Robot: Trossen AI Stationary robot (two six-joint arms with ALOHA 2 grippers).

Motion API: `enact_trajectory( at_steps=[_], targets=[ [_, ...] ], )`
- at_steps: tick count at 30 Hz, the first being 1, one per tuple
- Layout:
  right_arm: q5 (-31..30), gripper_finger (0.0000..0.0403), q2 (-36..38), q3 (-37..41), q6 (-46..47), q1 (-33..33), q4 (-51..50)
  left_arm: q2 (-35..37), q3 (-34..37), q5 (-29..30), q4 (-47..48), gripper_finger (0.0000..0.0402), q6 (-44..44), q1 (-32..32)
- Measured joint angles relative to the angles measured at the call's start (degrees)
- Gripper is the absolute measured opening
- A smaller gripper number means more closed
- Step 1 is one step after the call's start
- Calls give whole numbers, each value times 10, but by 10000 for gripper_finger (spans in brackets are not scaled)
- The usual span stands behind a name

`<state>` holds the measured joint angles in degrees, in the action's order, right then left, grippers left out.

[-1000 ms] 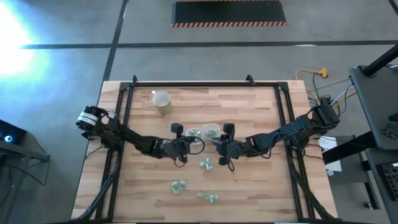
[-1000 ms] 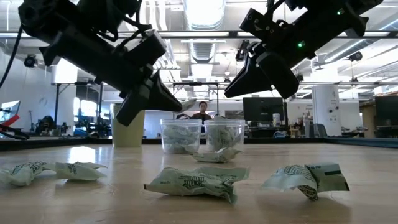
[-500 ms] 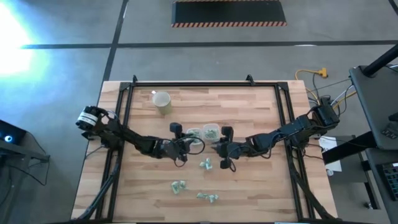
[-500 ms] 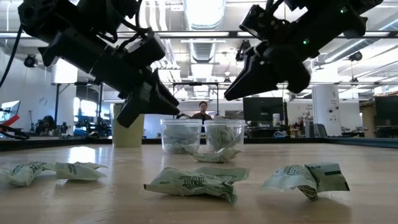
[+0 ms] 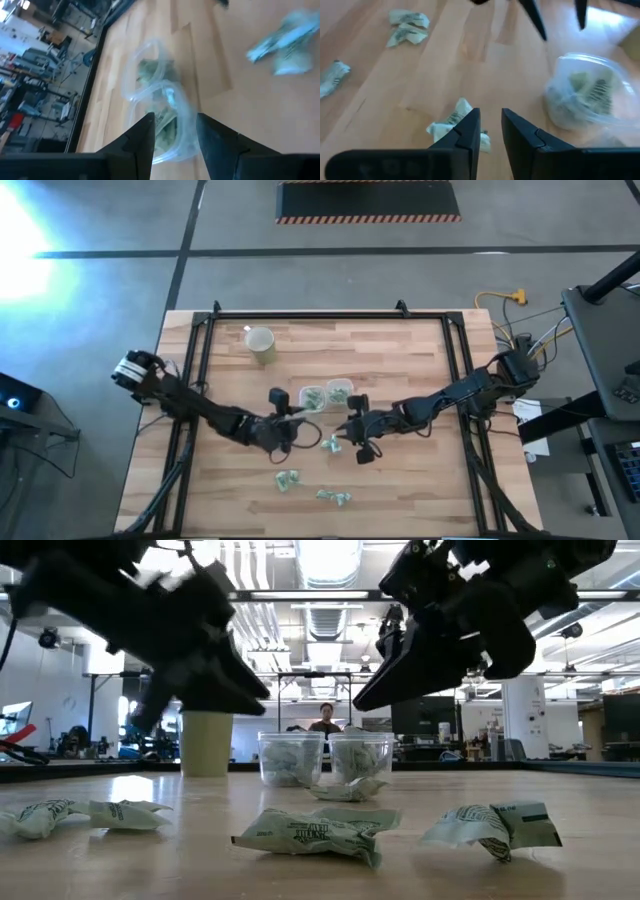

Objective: Pick and place items into bin
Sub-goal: Put the stevia packet into the right transparent bin

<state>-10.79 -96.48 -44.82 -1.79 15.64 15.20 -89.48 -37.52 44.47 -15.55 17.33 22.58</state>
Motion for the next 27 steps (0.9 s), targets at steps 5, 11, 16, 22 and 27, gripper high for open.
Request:
enact_trajectory(
  at_steps=[5,11,16,22,27],
  targets=[
    [25,85,-24,0,6,0,30,40,1,0,15,128,-6,39],
    [34,115,-31,0,24,2,42,72,4,-1,42,128,-23,79],
    [36,144,-36,-1,33,10,68,84,5,-1,75,128,-45,95],
    [38,172,-64,-3,33,16,83,85,6,-1,90,128,-51,99],
    [61,188,-104,-23,31,17,79,84,6,-1,89,128,-51,99]
  ],
)
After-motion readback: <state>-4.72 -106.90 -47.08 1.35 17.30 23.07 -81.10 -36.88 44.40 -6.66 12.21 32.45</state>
